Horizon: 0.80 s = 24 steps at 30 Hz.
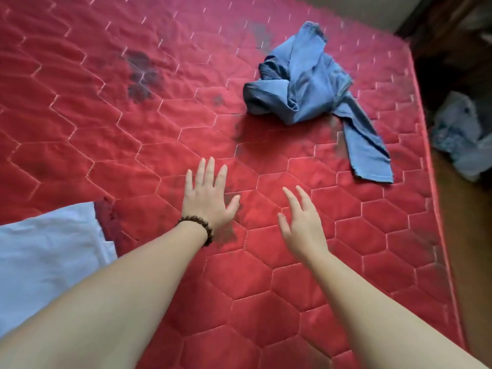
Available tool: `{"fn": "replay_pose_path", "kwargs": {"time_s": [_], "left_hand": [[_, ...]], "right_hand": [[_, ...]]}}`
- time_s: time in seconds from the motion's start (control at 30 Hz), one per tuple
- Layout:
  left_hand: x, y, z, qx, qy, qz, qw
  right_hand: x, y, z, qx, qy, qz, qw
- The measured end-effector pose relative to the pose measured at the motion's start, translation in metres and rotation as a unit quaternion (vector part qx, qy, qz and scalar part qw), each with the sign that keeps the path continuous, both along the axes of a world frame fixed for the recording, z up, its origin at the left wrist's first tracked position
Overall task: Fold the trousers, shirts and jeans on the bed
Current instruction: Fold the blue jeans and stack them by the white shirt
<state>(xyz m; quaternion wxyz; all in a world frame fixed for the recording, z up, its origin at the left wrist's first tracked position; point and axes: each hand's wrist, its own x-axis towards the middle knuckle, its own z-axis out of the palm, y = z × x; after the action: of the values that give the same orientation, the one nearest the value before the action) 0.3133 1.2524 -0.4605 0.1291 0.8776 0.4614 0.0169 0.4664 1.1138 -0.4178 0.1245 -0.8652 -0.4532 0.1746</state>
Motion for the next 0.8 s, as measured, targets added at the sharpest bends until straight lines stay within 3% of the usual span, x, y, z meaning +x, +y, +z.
{"fn": "replay_pose_path", "kwargs": {"time_s": [0.17,0.37,0.6,0.7,0.8], "left_hand": [[0.074,0.035,-0.027,0.016,-0.031,0.054,0.998],[0.091,0.058,-0.07,0.004,0.068,0.113,0.991],[0.095,0.059,-0.074,0.019,0.085,0.112,0.99],[0.094,0.058,-0.073,0.01,0.093,0.112,0.989],[0.095,0.059,-0.073,0.002,0.092,0.113,0.989]], "right_hand": [[0.069,0.012,-0.019,0.011,-0.019,-0.003,1.0],[0.11,0.062,-0.039,0.038,-0.044,0.027,0.998],[0.131,0.175,-0.029,0.076,-0.144,0.029,0.986],[0.134,0.234,-0.021,0.045,-0.188,0.078,0.978],[0.138,0.272,-0.025,-0.031,-0.156,0.107,0.982]]}}
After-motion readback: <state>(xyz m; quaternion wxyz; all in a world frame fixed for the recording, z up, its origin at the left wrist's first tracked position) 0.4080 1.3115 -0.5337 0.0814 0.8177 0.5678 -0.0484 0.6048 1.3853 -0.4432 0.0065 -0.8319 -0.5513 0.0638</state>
